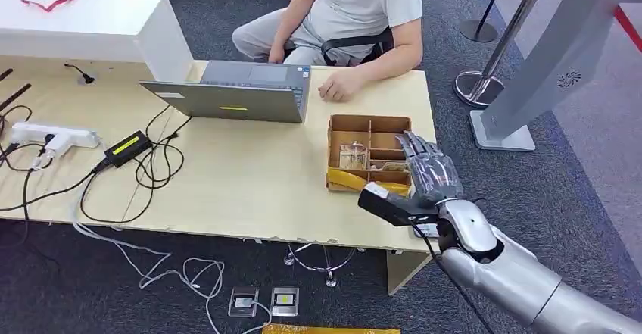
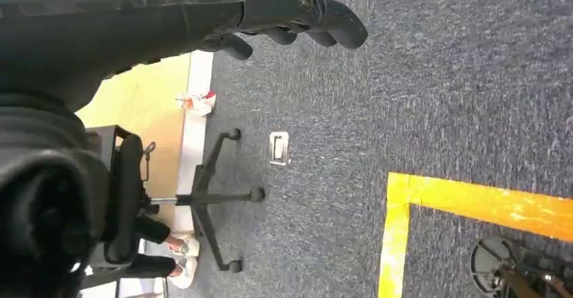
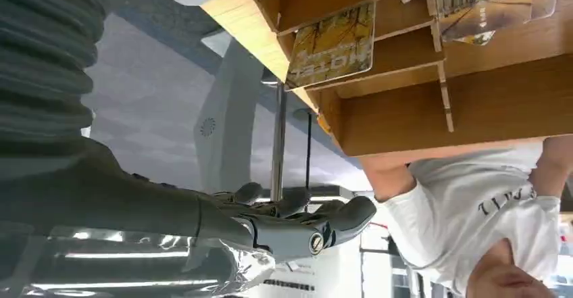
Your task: Pass the card to the sensor for recognition and then transmit it.
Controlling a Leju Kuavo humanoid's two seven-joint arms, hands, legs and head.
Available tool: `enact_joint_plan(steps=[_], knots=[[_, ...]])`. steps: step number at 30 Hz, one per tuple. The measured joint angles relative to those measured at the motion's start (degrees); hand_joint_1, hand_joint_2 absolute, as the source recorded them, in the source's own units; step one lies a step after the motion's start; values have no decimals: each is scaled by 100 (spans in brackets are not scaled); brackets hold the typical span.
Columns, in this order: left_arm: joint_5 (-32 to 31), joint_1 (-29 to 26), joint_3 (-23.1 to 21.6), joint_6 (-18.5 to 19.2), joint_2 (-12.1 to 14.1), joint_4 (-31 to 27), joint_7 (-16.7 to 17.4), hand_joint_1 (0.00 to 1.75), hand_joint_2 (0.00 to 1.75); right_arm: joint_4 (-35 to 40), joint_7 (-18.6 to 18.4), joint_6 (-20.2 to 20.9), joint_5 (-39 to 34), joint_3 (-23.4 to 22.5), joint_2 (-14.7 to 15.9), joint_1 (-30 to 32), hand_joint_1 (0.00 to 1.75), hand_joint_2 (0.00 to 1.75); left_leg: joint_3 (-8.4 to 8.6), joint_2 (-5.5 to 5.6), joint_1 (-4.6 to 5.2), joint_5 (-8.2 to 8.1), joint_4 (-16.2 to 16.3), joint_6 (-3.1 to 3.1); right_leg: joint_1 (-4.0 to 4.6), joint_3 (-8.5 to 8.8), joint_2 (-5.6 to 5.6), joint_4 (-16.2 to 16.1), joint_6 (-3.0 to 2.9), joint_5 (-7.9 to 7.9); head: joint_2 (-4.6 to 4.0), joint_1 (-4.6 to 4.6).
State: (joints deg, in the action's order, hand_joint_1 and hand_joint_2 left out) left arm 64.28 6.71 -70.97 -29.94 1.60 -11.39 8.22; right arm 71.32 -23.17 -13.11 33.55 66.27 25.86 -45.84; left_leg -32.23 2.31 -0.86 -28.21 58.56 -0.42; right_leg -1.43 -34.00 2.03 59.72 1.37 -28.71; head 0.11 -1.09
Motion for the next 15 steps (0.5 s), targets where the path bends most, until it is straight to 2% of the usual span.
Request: enact_joint_plan(steps=[6,15], knots=[[50,0,0,-103,2,0,-13,0,0,-206,22,136,302,-7,-206,13,0,175,0,0,0,0,0,0,0,0,0,0,0,0,0,-2],[57,0,0,-29,2,0,-11,0,0,-534,20,160,354,-90,-448,10,0,175,0,0,0,0,0,0,0,0,0,0,0,0,0,0]])
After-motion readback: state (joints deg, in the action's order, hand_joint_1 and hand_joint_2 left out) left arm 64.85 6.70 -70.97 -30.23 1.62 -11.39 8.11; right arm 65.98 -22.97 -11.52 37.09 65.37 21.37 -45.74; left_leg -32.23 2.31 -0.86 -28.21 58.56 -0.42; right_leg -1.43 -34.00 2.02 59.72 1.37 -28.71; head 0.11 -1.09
